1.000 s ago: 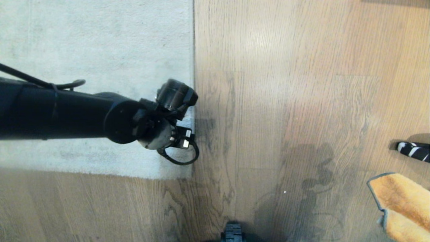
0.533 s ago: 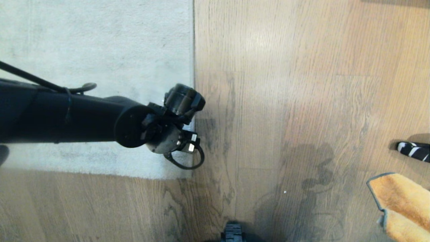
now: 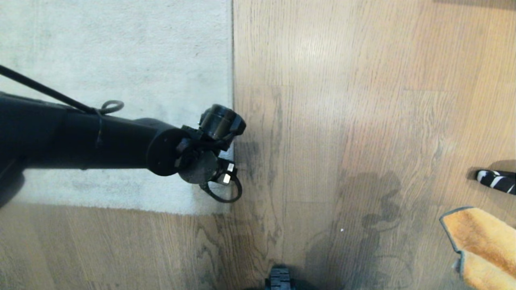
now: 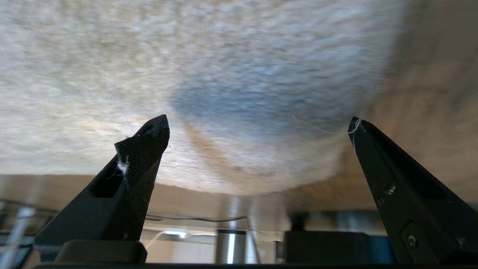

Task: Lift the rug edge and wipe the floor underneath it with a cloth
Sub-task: Lift up the carpet

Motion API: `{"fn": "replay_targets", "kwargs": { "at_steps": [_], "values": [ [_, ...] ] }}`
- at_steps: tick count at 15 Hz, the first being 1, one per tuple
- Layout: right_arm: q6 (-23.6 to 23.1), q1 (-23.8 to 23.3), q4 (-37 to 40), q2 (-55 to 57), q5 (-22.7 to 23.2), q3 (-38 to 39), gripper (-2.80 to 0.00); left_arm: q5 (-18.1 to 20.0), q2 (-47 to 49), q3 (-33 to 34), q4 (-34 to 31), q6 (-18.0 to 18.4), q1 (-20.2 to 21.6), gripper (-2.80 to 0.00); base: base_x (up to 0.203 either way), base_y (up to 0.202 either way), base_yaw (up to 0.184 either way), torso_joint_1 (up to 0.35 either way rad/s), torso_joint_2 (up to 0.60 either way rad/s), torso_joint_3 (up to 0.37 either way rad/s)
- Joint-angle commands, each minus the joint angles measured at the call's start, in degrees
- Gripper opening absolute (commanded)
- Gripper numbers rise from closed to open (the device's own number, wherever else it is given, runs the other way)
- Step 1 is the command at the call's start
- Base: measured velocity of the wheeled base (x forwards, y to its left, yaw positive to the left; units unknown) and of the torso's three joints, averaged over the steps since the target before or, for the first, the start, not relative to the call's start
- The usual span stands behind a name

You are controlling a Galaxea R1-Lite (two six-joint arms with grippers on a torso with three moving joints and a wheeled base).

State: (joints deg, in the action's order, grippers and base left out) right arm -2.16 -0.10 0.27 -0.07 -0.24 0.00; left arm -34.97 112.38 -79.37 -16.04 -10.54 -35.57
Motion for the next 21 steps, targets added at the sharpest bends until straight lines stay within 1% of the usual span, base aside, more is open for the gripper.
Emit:
{"fn": "replay_targets", "kwargs": {
  "at_steps": [1, 2, 6, 8, 10, 12, 17, 21],
  "values": [
    [-0.04, 0.01, 0.0, 0.07, -0.02, 0.0, -2.8, -3.26, 1.63, 0.01, -0.05, 0.17, 0.06, 0.0, 0.0, 0.0, 0.0, 0.0, 0.0, 0.0],
    [-0.04, 0.01, 0.0, 0.07, -0.02, 0.0, -2.8, -3.93, 2.04, 0.01, -0.04, 0.27, 0.06, 0.0, 0.0, 0.0, 0.0, 0.0, 0.0, 0.0],
    [-0.04, 0.01, 0.0, 0.07, -0.02, 0.0, -2.8, -4.23, 2.09, 0.01, -0.04, 1.28, 0.21, 0.0, 0.0, 0.0, 0.0, 0.0, 0.0, 0.0],
    [-0.04, 0.01, 0.0, 0.07, -0.02, 0.0, -2.8, -4.2, 2.2, -1.51, -0.04, 1.4, 0.45, 0.0, 0.0, 0.0, 0.0, 0.0, 0.0, 0.0],
    [-0.04, 0.01, 0.0, 0.07, -0.02, 0.0, -2.8, -4.0, 2.62, -4.34, -0.04, 1.19, 0.29, 0.0, 0.0, 0.0, 0.0, 0.0, 0.0, 0.0],
    [-0.04, 0.01, 0.0, 0.07, -0.02, 0.0, -2.8, -3.58, 2.64, -5.62, -0.05, 1.02, 0.07, 0.0, 0.0, 0.0, 0.0, 0.0, 0.0, 0.0],
    [-0.04, 0.01, 0.0, 0.07, -0.02, 0.0, -2.8, -3.34, 2.15, -5.89, -0.04, 0.25, -1.08, 0.0, 0.0, 0.0, 0.0, 0.0, 0.0, 0.0],
    [-0.04, 0.01, 0.0, 0.07, -0.02, 0.0, -2.8, -3.13, 2.41, -7.38, -0.13, -0.09, -2.04, 0.0, 0.0, 0.0, 0.0, 0.0, 0.0, 0.0]
  ]
}}
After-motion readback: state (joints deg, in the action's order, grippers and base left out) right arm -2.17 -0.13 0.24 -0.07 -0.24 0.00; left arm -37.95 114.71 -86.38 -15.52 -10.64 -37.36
